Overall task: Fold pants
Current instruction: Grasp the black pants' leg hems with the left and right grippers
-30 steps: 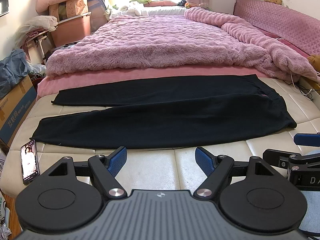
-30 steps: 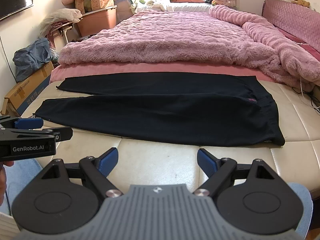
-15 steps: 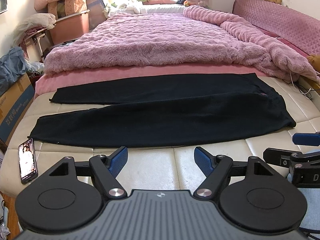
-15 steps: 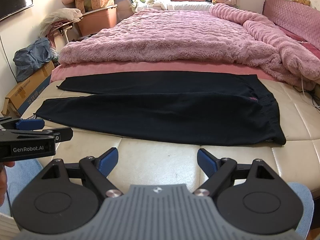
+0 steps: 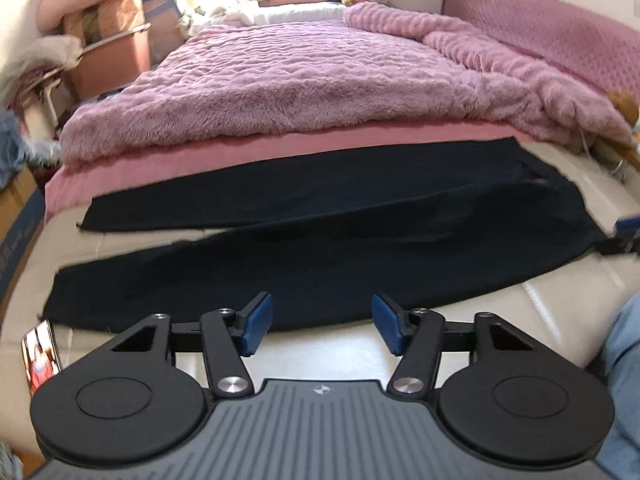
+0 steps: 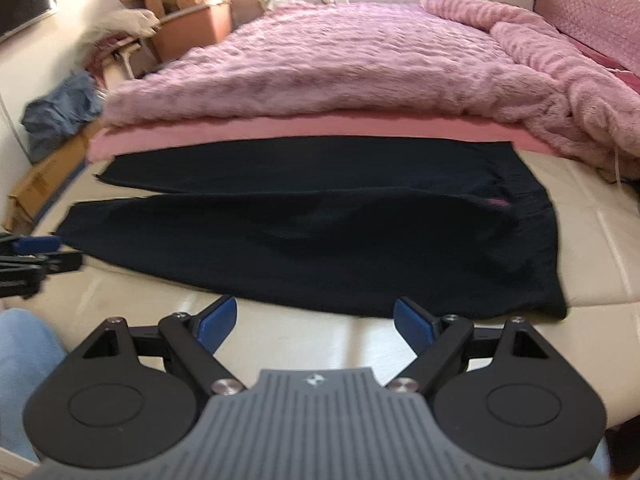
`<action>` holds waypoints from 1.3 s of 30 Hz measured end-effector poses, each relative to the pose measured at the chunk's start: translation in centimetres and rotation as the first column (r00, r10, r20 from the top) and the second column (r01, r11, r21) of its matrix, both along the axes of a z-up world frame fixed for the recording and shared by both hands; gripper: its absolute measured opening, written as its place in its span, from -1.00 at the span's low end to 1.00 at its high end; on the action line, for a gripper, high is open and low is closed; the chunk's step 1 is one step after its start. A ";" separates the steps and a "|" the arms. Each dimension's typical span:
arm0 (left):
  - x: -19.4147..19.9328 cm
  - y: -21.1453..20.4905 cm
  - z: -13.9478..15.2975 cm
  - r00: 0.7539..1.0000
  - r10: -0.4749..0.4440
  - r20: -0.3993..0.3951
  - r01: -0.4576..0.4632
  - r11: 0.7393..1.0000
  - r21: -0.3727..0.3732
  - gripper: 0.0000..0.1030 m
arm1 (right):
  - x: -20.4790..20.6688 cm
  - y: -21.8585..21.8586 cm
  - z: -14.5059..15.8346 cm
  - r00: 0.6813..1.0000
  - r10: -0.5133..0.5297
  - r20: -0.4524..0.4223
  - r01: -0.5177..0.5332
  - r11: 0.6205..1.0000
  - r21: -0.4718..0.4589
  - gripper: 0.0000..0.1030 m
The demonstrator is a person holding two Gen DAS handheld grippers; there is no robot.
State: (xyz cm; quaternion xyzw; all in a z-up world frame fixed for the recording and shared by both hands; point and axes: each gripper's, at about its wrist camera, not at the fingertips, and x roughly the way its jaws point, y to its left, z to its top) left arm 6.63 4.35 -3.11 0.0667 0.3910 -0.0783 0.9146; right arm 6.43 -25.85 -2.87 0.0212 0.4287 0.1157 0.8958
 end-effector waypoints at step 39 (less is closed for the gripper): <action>4.2 2.7 -12.3 0.933 -0.284 -0.221 0.360 0.726 0.586 0.08 | 7.0 -13.0 -13.5 0.792 0.517 -0.324 -0.534 0.330 -0.779 -1.00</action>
